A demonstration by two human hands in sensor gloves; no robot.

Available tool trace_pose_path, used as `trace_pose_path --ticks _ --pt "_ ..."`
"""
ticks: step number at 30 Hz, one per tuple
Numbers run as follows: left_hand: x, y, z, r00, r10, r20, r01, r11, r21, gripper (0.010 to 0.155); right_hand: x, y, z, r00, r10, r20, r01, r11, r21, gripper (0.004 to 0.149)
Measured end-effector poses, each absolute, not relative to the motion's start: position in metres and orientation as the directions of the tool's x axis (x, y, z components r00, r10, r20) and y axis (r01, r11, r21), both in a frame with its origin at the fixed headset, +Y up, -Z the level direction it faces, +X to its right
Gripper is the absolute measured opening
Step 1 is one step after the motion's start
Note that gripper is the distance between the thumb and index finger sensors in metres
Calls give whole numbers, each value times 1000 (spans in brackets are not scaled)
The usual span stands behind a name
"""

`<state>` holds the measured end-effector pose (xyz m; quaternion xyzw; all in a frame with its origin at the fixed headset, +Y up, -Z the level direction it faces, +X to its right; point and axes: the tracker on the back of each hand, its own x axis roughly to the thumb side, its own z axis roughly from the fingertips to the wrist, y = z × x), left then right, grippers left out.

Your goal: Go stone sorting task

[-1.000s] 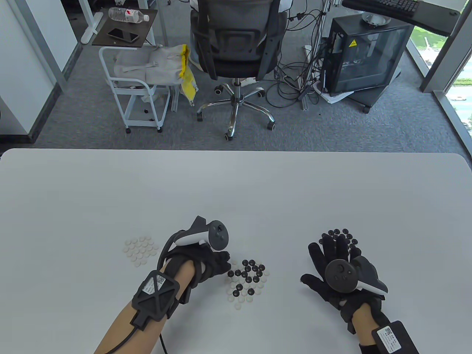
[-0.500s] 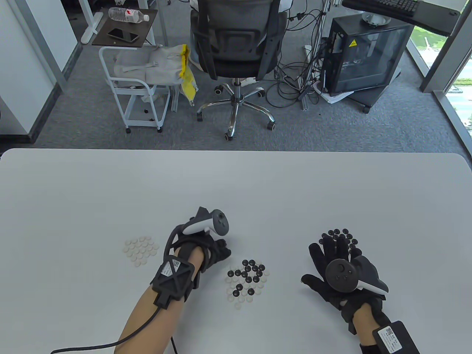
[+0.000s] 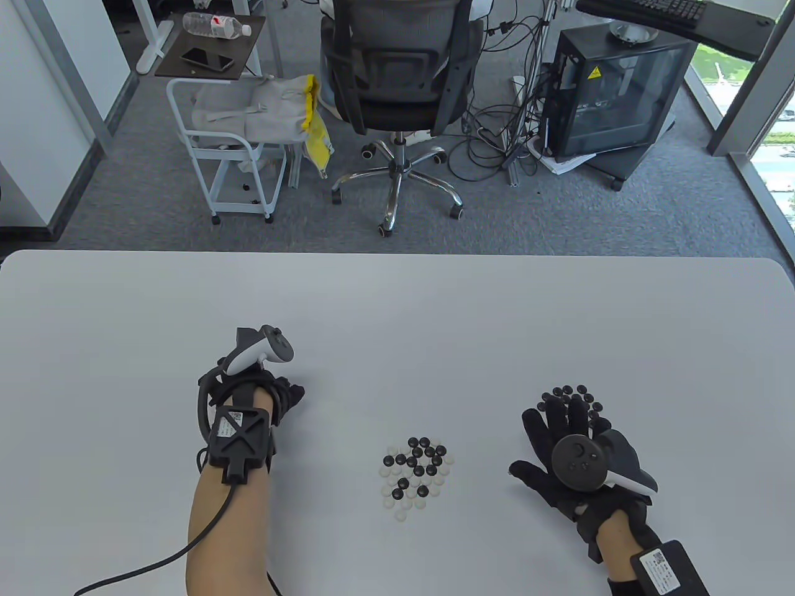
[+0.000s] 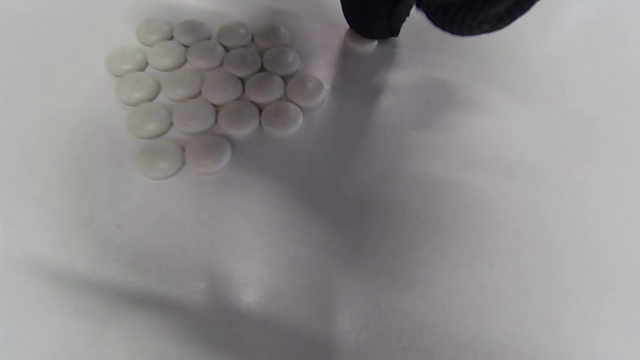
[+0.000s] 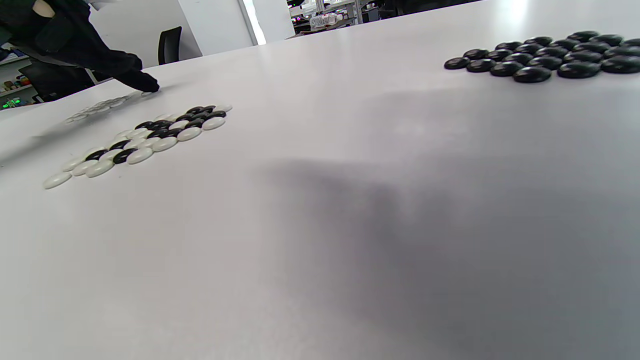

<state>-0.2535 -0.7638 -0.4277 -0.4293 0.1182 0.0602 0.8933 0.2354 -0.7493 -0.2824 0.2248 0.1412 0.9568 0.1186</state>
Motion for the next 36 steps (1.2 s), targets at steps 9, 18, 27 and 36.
trace_pose_path --ticks 9,18,27,36 --pt "-270 -760 -423 954 -13 -300 -229 614 -755 72 236 -750 -283 -872 291 394 -163 -931 328 85" --pt "-244 -736 -419 983 70 -169 -174 642 -746 72 235 -751 -283 -871 288 398 -157 -931 329 85" --pt "-162 -724 -382 972 18 236 163 673 -722 67 234 -751 -283 -871 291 397 -159 -930 333 85" --pt "-108 -735 -358 901 100 422 256 664 -703 68 232 -752 -283 -869 291 400 -157 -929 334 85"
